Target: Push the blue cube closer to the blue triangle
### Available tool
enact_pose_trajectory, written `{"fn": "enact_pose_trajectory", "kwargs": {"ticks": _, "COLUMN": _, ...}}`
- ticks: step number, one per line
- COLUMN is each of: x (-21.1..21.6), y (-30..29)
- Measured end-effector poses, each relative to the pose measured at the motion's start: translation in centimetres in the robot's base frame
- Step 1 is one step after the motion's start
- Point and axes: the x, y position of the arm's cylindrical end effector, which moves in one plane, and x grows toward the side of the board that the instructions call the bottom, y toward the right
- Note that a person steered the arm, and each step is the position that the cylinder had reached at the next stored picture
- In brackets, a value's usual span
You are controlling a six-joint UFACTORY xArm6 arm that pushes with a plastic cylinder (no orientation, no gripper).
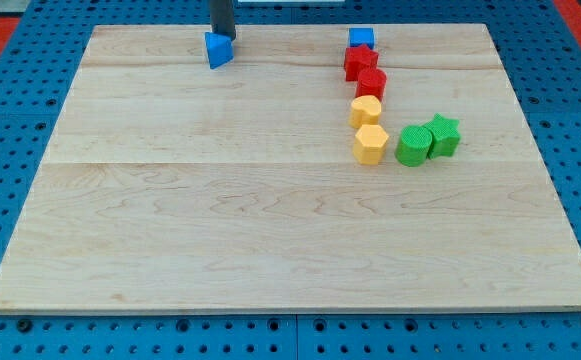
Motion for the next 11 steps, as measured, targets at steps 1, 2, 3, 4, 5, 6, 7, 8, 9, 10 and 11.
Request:
{"fn": "enact_pose_trajectory", "kwargs": {"ticks": 1, "x": 0.9, "y": -0.7}}
{"fn": "enact_pose_trajectory", "kwargs": {"ticks": 2, "x": 1.9, "y": -2.1}}
{"fn": "enact_pose_trajectory", "kwargs": {"ticks": 3, "x": 2.2, "y": -3.2}}
{"fn": "enact_pose_trajectory", "kwargs": {"ticks": 4, "x": -2.0, "y": 1.2}}
{"fn": "enact_pose_trajectory", "kwargs": {"ticks": 5, "x": -2.6, "y": 3.0}}
{"fn": "enact_pose_trajectory", "kwargs": {"ticks": 6, "x": -2.6, "y": 8.0}}
{"fn": "enact_pose_trajectory", "kwargs": {"ticks": 7, "x": -2.3, "y": 12.3}}
{"fn": "enact_pose_trajectory", "kwargs": {"ticks": 8, "x": -2.5, "y": 15.9}}
{"fn": "enact_pose_trajectory", "kwargs": {"ticks": 9, "x": -2.6, "y": 19.4}}
{"fn": "enact_pose_trajectory", "kwargs": {"ticks": 10, "x": -2.6, "y": 24.2}}
{"fn": "enact_pose_trajectory", "kwargs": {"ticks": 11, "x": -2.6, "y": 29.5}}
